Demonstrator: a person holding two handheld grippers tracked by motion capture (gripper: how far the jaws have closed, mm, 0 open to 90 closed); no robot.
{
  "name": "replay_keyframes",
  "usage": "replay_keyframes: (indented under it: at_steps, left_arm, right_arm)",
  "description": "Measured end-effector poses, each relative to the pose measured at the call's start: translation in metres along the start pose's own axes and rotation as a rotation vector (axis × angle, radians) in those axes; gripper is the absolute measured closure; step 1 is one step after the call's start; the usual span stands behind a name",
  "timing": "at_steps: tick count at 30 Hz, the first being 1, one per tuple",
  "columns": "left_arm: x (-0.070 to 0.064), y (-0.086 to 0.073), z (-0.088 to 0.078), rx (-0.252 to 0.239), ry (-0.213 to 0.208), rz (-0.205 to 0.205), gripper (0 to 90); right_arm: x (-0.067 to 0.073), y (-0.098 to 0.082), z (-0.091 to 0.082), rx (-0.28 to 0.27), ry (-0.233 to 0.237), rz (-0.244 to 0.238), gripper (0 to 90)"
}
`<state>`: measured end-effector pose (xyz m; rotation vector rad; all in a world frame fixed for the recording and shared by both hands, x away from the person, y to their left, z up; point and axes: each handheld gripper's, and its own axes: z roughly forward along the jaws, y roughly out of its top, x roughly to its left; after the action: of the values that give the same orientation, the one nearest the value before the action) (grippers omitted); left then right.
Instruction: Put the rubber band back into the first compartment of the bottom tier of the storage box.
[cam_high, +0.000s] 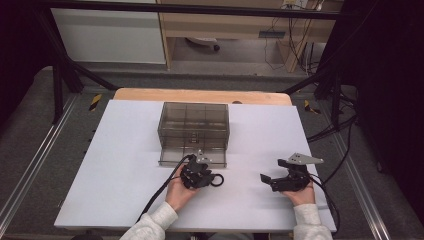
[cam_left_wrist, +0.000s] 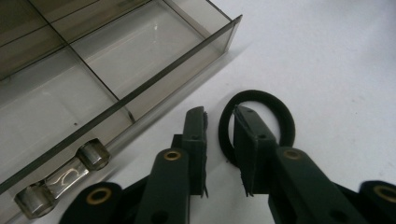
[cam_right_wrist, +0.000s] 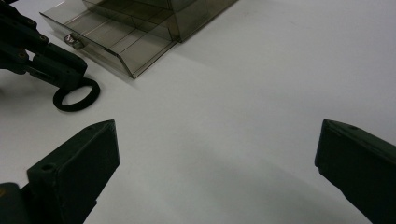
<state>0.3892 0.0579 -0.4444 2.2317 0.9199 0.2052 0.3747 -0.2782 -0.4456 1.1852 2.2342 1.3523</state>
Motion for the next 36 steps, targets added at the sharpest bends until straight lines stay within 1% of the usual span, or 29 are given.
replay_keyframes:
  at_steps: [8,21,30,36]
  left_arm:
    - [0.0006,0.0001,0.0001,0.002,0.006,-0.003,78.7]
    - [0.0002,0.0002,0.0002,0.007,0.022,0.008,84.4]
    - [-0.0007,0.0001,-0.0001,0.007,0.02,0.021,86.5]
    - [-0.0017,0.0001,-0.0007,0.003,0.01,0.019,86.9]
  right_arm:
    - [0.0003,-0.0001,0.0001,0.003,0.002,0.004,0.3]
    - [0.0001,-0.0001,0.0002,0.0,0.002,0.002,0.4]
    - [0.0,0.0,0.0002,-0.001,0.001,0.002,0.3]
    - [-0.0001,0.0001,0.0001,-0.002,0.001,0.002,0.4]
